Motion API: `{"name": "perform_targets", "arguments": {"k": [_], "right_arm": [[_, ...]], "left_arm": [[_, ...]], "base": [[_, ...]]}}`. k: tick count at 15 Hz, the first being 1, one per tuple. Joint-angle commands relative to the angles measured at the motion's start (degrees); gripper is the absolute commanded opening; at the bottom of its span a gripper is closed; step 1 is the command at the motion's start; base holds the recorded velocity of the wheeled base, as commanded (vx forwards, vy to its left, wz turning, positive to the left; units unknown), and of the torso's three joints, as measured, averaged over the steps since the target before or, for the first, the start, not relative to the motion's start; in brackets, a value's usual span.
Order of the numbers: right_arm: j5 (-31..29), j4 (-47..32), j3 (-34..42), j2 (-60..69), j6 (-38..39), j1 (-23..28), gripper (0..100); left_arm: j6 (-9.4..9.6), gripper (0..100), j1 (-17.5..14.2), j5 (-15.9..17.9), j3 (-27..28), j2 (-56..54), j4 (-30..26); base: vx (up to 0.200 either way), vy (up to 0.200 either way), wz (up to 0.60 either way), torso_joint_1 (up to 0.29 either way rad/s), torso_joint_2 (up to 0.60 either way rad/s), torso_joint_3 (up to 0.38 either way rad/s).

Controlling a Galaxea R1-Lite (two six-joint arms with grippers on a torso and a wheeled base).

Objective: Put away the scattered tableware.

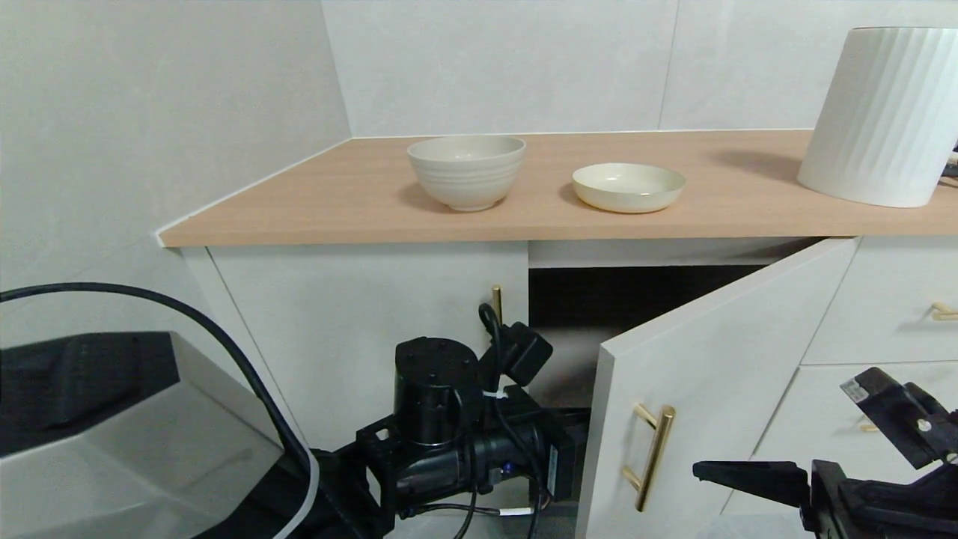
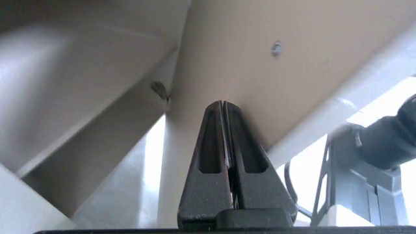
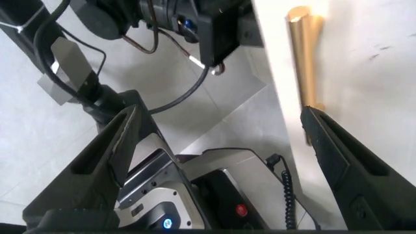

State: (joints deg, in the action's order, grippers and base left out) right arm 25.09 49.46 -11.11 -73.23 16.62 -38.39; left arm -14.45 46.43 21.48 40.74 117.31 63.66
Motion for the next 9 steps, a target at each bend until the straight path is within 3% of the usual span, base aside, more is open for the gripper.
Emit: {"name": "perform_targets", "arguments": {"k": [1, 2, 5, 9], "right_arm": [[-0.04, 0.03, 0.03, 0.28, 0.00, -0.02, 100], [-0.04, 0.03, 0.03, 0.54, 0.00, -0.02, 100], [-0.13, 0.03, -0.23, 2.39, 0.00, -0.02, 100], [-0.30, 0.11, -0.58, 4.06, 0.08, 0.07, 100]], "left_arm": [[-0.06, 0, -0.03, -0.12, 1.89, 0.81, -0.91], [-0.06, 0, -0.03, -0.12, 2.85, 0.90, -1.26], [-0.06, 0, -0.03, -0.12, 4.08, 1.78, -2.49], [-0.06, 0, -0.03, -0.83, 9.01, 4.24, -4.07]], "base": [[0.000, 0.000, 0.00, 0.000, 0.00, 0.000], [0.000, 0.000, 0.00, 0.000, 0.00, 0.000], [-0.200, 0.000, 0.00, -0.001, 0.00, 0.001], [0.000, 0.000, 0.00, 0.000, 0.00, 0.000]]}}
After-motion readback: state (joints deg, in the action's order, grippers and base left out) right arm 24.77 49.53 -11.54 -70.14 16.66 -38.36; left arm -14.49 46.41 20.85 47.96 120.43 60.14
